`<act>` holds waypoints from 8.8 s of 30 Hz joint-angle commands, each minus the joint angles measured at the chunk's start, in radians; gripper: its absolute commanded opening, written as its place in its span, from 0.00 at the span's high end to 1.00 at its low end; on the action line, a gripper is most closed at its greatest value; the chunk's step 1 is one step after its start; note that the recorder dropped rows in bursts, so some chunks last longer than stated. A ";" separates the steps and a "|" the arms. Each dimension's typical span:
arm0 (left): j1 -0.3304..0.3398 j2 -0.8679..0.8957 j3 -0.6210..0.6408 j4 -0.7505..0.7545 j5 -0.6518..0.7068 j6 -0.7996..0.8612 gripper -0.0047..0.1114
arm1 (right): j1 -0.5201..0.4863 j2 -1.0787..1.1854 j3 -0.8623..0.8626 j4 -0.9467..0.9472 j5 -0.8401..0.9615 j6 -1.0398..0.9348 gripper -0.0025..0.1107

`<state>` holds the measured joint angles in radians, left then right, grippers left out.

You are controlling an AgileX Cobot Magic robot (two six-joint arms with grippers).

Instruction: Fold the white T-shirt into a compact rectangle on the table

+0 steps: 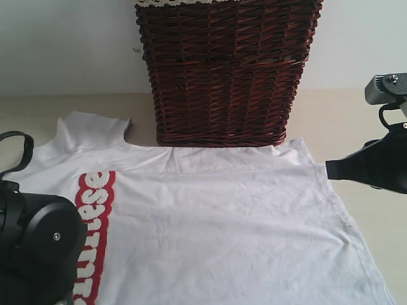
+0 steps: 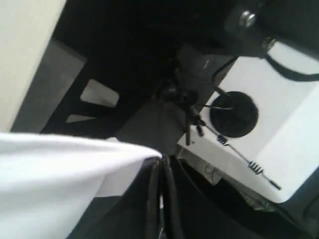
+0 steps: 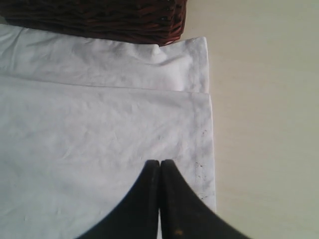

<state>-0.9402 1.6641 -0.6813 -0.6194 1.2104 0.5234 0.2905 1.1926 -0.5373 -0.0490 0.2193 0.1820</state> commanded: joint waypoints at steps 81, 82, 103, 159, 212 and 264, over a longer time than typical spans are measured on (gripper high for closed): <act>0.831 0.916 -1.364 0.694 -0.367 -0.517 0.96 | -0.007 -0.004 0.011 0.009 0.013 -0.003 0.98; 0.834 0.941 -1.401 0.696 -0.359 -0.505 0.96 | -0.007 -0.004 0.011 0.009 0.013 -0.003 0.98; 0.872 0.946 -1.804 0.579 -0.099 -0.451 0.96 | -0.007 -0.004 0.011 0.009 0.011 -0.003 0.98; 0.987 0.314 -0.304 0.743 -0.668 -0.744 0.96 | -0.005 -0.004 0.023 0.049 0.015 -0.023 0.98; 1.081 0.194 -0.278 0.587 -0.490 1.151 0.06 | -0.005 -0.004 0.023 0.049 0.017 -0.028 0.98; 1.151 0.234 -0.292 0.515 -0.487 1.251 0.06 | -0.005 -0.004 0.023 0.049 0.019 -0.031 0.98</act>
<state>0.2092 1.8979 -0.9786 -0.0984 0.7435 1.7723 0.2905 1.1926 -0.5179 0.0000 0.2424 0.1595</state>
